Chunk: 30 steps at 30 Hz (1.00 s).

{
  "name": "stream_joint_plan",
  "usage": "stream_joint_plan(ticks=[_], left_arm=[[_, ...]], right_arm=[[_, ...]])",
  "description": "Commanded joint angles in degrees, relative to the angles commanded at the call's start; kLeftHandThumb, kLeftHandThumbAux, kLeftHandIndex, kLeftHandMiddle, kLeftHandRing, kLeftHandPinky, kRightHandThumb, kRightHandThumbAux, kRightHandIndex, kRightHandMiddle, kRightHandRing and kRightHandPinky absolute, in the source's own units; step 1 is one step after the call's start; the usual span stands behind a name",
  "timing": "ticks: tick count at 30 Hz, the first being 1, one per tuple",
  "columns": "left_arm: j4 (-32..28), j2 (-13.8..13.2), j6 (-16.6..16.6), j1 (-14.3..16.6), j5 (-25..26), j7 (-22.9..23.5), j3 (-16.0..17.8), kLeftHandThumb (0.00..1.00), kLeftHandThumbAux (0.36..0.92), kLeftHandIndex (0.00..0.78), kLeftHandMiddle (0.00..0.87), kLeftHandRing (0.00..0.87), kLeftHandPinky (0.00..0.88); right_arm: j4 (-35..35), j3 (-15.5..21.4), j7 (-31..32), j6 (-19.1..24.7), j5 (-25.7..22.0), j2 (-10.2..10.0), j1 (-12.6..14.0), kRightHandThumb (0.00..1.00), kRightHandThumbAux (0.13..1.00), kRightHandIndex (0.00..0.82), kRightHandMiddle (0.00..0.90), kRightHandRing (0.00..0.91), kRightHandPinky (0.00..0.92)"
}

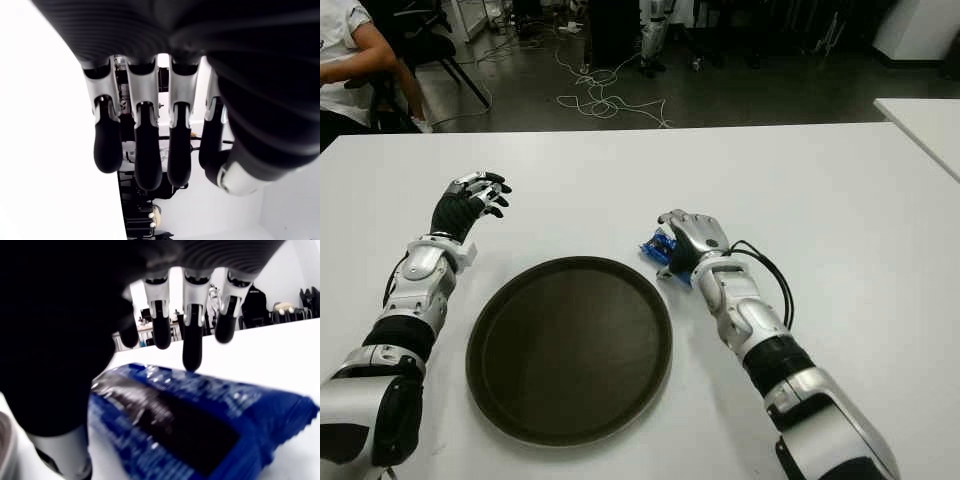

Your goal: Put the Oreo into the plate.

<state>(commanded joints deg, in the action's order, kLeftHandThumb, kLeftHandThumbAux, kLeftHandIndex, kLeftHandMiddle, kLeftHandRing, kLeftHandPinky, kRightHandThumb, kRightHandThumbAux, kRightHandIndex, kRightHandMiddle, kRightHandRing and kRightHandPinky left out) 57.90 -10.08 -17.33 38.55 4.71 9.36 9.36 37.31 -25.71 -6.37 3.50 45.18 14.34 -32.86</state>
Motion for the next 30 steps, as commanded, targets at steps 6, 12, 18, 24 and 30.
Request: stream_joint_plan(ticks=[6, 12, 18, 24, 30], left_arm=[[-0.1, 0.1, 0.1, 0.0, 0.0, -0.2, 0.0, 0.833, 0.671, 0.419, 0.469, 0.508, 0.556], [-0.5, 0.1, 0.2, -0.1, 0.3, 0.0, 0.1, 0.834, 0.671, 0.419, 0.468, 0.510, 0.564], [-1.1, 0.0, 0.4, -0.3, 0.4, 0.2, 0.1, 0.834, 0.671, 0.419, 0.469, 0.513, 0.575], [-2.2, -0.1, 0.9, -0.7, 0.3, -0.2, 0.1, 0.834, 0.671, 0.420, 0.469, 0.509, 0.561], [-3.2, -0.2, 1.7, -1.3, 0.2, -0.1, 0.1, 0.833, 0.672, 0.419, 0.468, 0.503, 0.549]], right_arm=[[2.7, 0.1, -1.2, -2.0, -0.9, 0.1, -0.8, 0.000, 0.871, 0.418, 0.454, 0.486, 0.472], [6.7, -0.5, -2.5, -3.1, -1.4, -0.2, -2.3, 0.000, 0.858, 0.464, 0.507, 0.527, 0.515], [7.8, -0.7, -3.1, -2.9, -1.5, -0.3, -3.0, 0.000, 0.860, 0.478, 0.531, 0.536, 0.522], [6.7, -0.4, -2.6, -2.0, -1.8, -0.2, -2.8, 0.000, 0.866, 0.482, 0.552, 0.552, 0.540], [5.3, -0.1, -2.4, -1.1, -2.3, 0.0, -2.1, 0.000, 0.874, 0.486, 0.564, 0.566, 0.557]])
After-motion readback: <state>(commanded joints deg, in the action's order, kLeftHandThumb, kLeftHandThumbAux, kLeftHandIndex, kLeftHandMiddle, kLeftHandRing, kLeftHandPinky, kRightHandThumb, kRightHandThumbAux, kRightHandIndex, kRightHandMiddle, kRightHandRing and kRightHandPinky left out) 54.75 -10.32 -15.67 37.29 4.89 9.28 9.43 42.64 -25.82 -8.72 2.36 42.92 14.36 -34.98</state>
